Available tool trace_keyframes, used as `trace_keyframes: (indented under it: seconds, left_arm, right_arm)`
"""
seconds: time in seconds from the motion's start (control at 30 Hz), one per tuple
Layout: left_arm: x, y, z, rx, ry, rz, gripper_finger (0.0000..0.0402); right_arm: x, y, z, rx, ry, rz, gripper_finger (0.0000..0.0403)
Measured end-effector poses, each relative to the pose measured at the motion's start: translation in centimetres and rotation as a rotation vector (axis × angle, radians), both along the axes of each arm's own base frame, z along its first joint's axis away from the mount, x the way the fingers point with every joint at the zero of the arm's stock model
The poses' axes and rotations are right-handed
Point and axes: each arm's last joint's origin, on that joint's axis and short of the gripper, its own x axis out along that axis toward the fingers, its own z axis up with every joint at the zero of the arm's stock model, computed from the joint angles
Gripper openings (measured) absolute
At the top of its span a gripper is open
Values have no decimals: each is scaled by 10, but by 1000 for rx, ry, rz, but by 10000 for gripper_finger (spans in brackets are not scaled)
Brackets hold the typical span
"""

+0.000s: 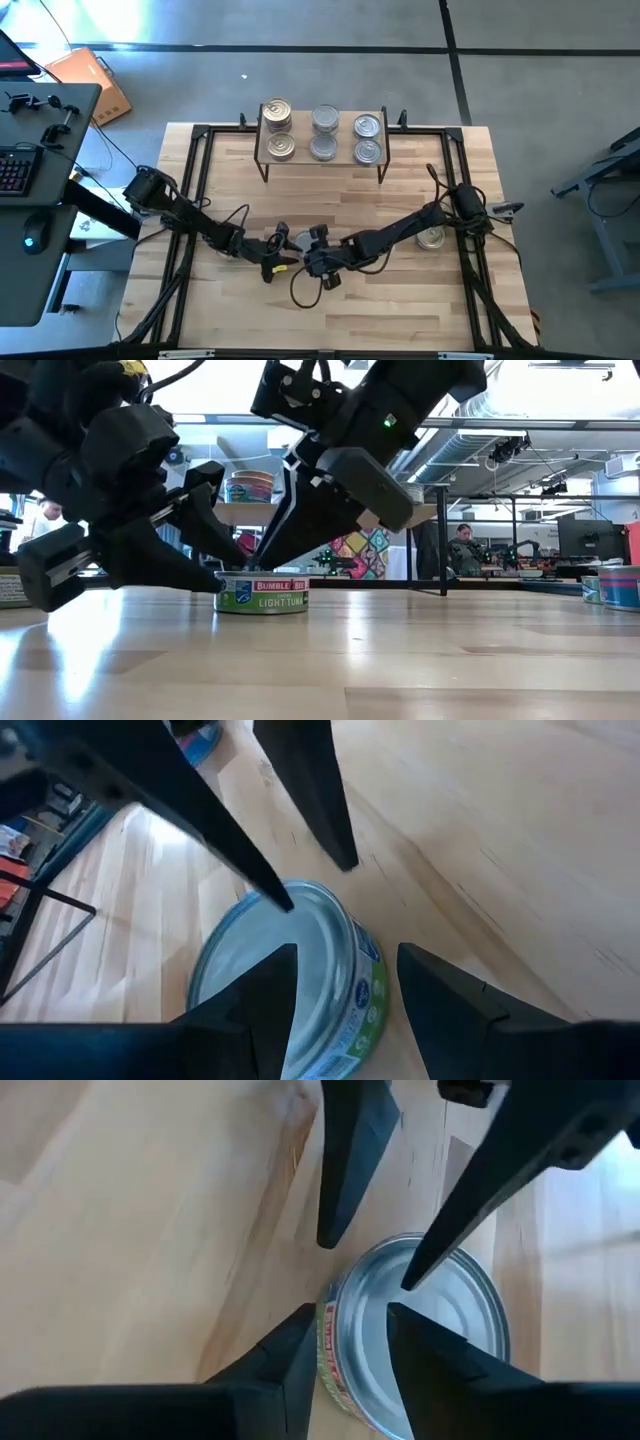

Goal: Stack canned seafood by type on shelf
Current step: Stack the green and white tuna can on top of the green and white tuna can on the shelf

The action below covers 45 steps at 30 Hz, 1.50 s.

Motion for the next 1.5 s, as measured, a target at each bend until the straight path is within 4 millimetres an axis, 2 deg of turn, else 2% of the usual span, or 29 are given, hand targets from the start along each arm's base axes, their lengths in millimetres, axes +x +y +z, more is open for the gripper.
trace_keyframes:
  seconds: [0.27, 0.5, 0.63, 1.07, 1.3, 1.5]
  left_arm:
    - [0, 0, 1, 3, -7, -3, 168]
    - [2, -1, 4, -12, -45, -3, 168]
    - [2, -3, 6, -2, -59, -18, 168]
    - [1, 0, 2, 30, -25, 24, 168]
    - [2, 7, 0, -2, -1, 68, 168]
    - [2, 10, -1, -21, 14, 79, 137]
  right_arm:
    - [3, 1, -16, -82, 30, 59, 85]
    - [7, -2, -25, -108, 30, 40, 8]
    - [8, -2, -26, -97, 18, 24, 6]
    - [9, -4, -5, -40, 2, -1, 0]
    - [10, -6, -5, -20, -1, -14, 0]
    - [10, -6, -5, -19, -3, -14, 0]
